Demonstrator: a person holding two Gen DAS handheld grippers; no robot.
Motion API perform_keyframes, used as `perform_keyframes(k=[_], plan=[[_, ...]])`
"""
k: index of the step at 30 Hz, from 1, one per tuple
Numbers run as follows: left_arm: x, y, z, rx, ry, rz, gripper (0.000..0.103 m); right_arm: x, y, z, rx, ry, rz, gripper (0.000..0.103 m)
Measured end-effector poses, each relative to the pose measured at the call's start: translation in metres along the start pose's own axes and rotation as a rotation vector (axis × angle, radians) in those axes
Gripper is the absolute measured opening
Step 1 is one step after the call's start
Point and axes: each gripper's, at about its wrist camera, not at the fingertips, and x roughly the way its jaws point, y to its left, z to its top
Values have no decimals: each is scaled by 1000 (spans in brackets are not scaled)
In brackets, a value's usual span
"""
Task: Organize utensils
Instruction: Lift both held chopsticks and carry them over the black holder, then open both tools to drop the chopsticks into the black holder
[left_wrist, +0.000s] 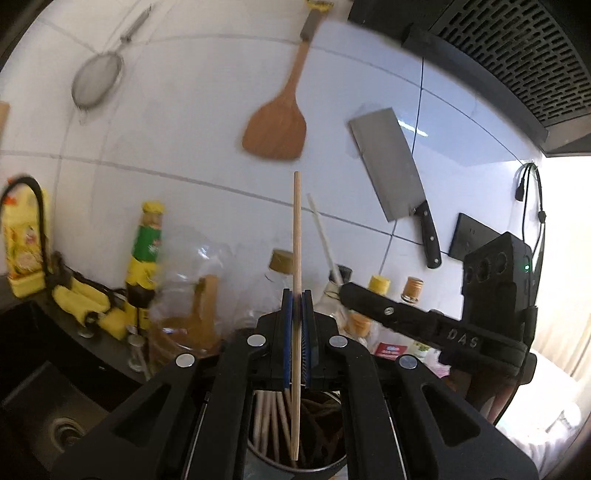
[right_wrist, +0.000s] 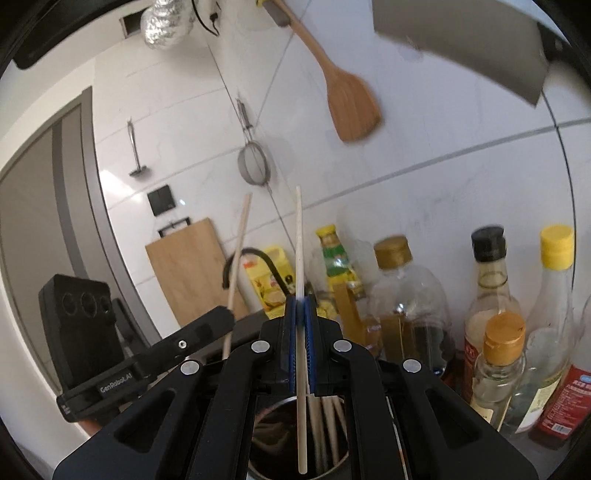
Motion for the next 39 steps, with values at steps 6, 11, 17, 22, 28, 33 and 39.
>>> perform_keyframes(k=[6, 11, 17, 22, 28, 33, 39], plan=[[13, 3, -18, -1, 21, -37, 5, 16, -11, -16, -1, 18, -1, 5], [18, 6, -30, 9, 54, -35, 5, 22, -16, -24, 14, 5, 10, 5], [17, 17, -36, -30, 60, -28, 5, 31, -12, -24, 18, -4, 33, 5], [15, 23, -43, -57, 69, -16, 5, 37, -12, -34, 24, -2, 33, 5], [13, 23, -48, -68, 81, -14, 5, 35, -12, -47, 25, 39, 8, 5], [10, 19, -50, -66, 93, -8, 5, 27, -10, -54, 11, 62, -14, 5], [4, 13, -54, -59, 105, 1, 5, 18, -2, -64, -27, 97, -45, 5]])
